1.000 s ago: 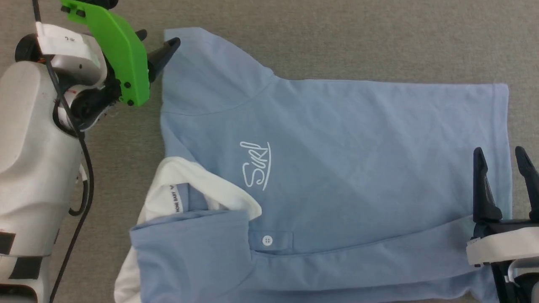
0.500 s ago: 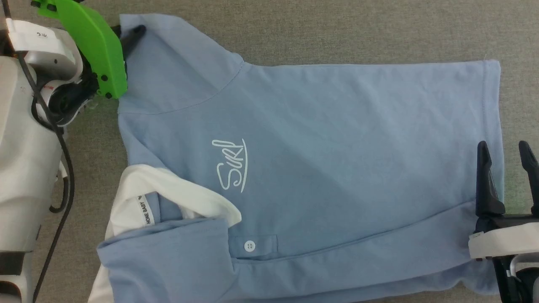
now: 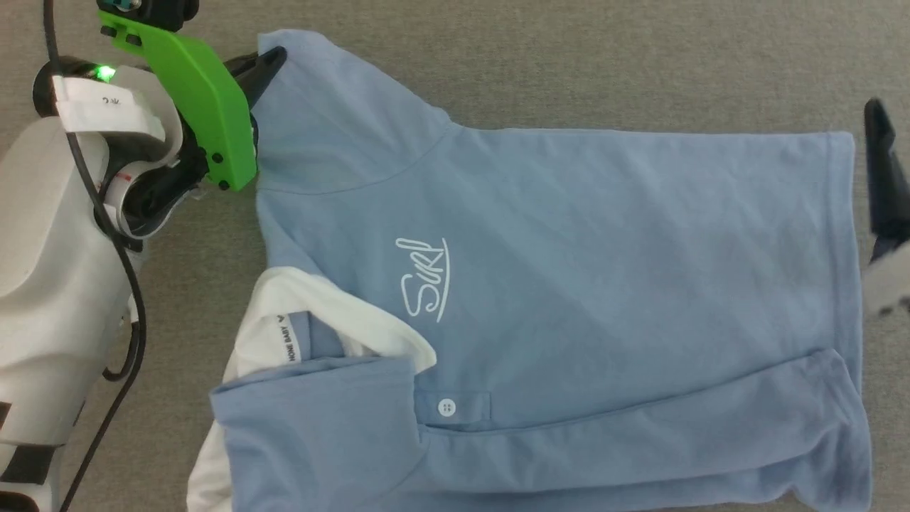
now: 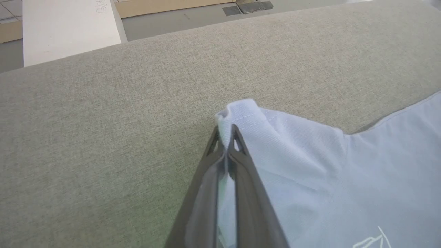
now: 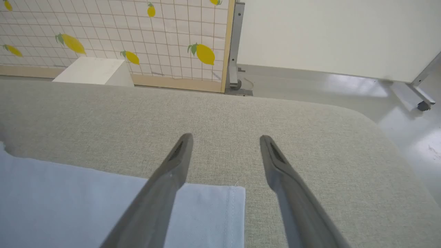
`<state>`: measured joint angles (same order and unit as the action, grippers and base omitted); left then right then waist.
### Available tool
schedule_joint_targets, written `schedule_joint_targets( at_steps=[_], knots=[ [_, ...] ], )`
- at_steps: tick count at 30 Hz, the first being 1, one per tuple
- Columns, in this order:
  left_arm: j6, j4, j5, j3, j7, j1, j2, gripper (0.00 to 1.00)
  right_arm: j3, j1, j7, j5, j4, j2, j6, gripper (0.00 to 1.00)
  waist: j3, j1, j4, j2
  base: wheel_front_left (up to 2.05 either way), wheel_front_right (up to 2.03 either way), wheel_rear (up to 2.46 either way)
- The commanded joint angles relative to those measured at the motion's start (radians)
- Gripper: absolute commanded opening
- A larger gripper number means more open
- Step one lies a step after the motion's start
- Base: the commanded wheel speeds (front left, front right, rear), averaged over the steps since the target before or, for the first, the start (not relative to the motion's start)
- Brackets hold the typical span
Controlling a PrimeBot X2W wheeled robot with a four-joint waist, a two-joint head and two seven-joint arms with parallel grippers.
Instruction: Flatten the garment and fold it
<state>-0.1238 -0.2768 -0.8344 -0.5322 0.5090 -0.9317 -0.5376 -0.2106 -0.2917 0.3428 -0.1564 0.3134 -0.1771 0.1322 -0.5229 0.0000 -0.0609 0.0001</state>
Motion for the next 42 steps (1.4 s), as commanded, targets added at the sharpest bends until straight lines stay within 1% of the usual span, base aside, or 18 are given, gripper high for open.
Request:
schedule_joint_targets(
  at_steps=[1, 2, 3, 5, 6, 8, 10, 12, 14, 23, 24, 25, 26, 27, 30, 34, 38, 42],
  knots=[
    [-0.007, 0.006, -0.008, -0.007, -0.007, 0.012, -0.009, 0.00, -0.008, -0.050, 0.099, -0.031, -0.029, -0.010, -0.002, 1.00, 0.006, 0.0000, 0.016, -0.0001, 0.00, 0.00, 0.00],
    [-0.007, 0.009, -0.012, -0.013, -0.009, 0.010, -0.009, 0.00, -0.028, -0.092, 0.176, -0.053, -0.052, -0.009, -0.002, 1.00, 0.003, 0.0000, 0.019, -0.0001, 0.00, 0.00, 0.00],
    [-0.007, 0.011, -0.017, -0.017, -0.012, 0.009, -0.008, 0.00, -0.048, -0.125, 0.227, -0.055, -0.073, -0.010, -0.002, 1.00, 0.000, 0.0000, 0.023, -0.0001, 0.00, 0.00, 0.00],
    [-0.007, 0.010, -0.023, -0.028, -0.019, 0.005, -0.004, 0.00, -0.054, -0.168, 0.352, -0.036, -0.135, -0.032, -0.002, 1.00, -0.004, 0.0000, 0.029, -0.0001, 0.00, 0.00, 0.00],
    [-0.007, 0.009, -0.028, -0.033, -0.023, 0.004, -0.002, 0.00, -0.069, -0.191, 0.407, -0.035, -0.168, -0.024, -0.002, 1.00, -0.005, 0.0000, 0.032, -0.0001, 0.00, 0.00, 0.00],
    [-0.007, 0.005, -0.035, -0.043, -0.028, 0.001, 0.000, 0.00, -0.087, -0.220, 0.494, -0.027, -0.224, -0.014, -0.002, 1.00, -0.007, 0.0000, 0.037, -0.0001, 0.00, 0.00, 0.00],
    [-0.007, 0.002, -0.041, -0.053, -0.032, -0.003, 0.002, 0.00, -0.093, -0.230, 0.558, -0.010, -0.260, -0.015, -0.002, 1.00, -0.009, 0.0000, 0.043, -0.0001, 0.00, 0.00, 0.00],
    [-0.007, 0.001, -0.046, -0.063, -0.034, -0.008, 0.003, 0.00, -0.090, -0.233, 0.587, 0.003, -0.282, -0.024, -0.002, 1.00, -0.013, 0.0000, 0.049, -0.0001, 0.00, 0.00, 0.00],
    [-0.007, 0.000, -0.050, -0.070, -0.037, -0.013, 0.001, 0.00, -0.096, -0.236, 0.596, -0.002, -0.295, -0.019, -0.002, 1.00, -0.018, 0.0000, 0.054, -0.0001, 0.00, 0.00, 0.00],
    [-0.007, -0.005, -0.064, -0.088, -0.037, -0.033, -0.013, 0.00, -0.111, -0.250, 0.564, -0.011, -0.341, -0.012, -0.002, 1.00, -0.047, 0.0000, 0.064, -0.0001, 0.00, 0.00, 0.00],
    [-0.007, -0.007, -0.065, -0.090, -0.038, -0.034, -0.013, 0.00, -0.113, -0.251, 0.564, -0.011, -0.347, -0.011, -0.002, 0.62, -0.048, 0.0000, 0.064, -0.0001, 0.00, 0.00, 0.00],
    [-0.007, -0.008, -0.067, -0.092, -0.038, -0.035, -0.014, 0.00, -0.114, -0.252, 0.563, -0.011, -0.353, -0.010, -0.002, 0.35, -0.048, 0.0000, 0.064, -0.0001, 0.00, 0.00, 0.00],
    [-0.007, -0.010, -0.068, -0.094, -0.038, -0.035, -0.015, 0.00, -0.116, -0.254, 0.559, -0.011, -0.355, -0.008, -0.002, 0.02, -0.048, 0.0000, 0.063, -0.0001, 0.00, 0.00, 0.00],
    [-0.007, -0.012, -0.070, -0.096, -0.038, -0.035, -0.017, 0.00, -0.118, -0.255, 0.554, -0.011, -0.359, -0.006, -0.002, 0.00, -0.045, 0.0000, 0.063, -0.0001, 0.00, 0.00, 0.00],
    [-0.007, -0.018, -0.079, -0.100, -0.035, -0.032, -0.022, 0.00, -0.116, -0.256, 0.541, -0.011, -0.366, -0.009, -0.002, 0.00, -0.029, 0.0000, 0.060, -0.0001, 0.00, 0.00, 0.00],
    [-0.007, -0.015, -0.086, -0.097, -0.065, -0.022, -0.026, 0.00, -0.110, -0.254, 0.501, -0.016, -0.366, -0.013, -0.002, 0.00, 0.008, 0.0000, 0.057, -0.0001, 0.00, 0.00, 0.00],
    [-0.007, 0.013, -0.098, -0.091, -0.139, 0.009, -0.030, 0.00, -0.096, -0.233, 0.447, -0.032, -0.366, -0.015, -0.002, 0.00, 0.060, 0.0000, 0.056, -0.0001, 0.00, 0.00, 0.00],
    [-0.007, 0.081, -0.118, -0.084, -0.239, 0.083, -0.046, 0.00, -0.094, -0.178, 0.415, -0.072, -0.348, -0.004, -0.002, 0.00, 0.123, 0.0000, 0.060, -0.0001, 0.00, 0.00, 0.00]
  ],
)
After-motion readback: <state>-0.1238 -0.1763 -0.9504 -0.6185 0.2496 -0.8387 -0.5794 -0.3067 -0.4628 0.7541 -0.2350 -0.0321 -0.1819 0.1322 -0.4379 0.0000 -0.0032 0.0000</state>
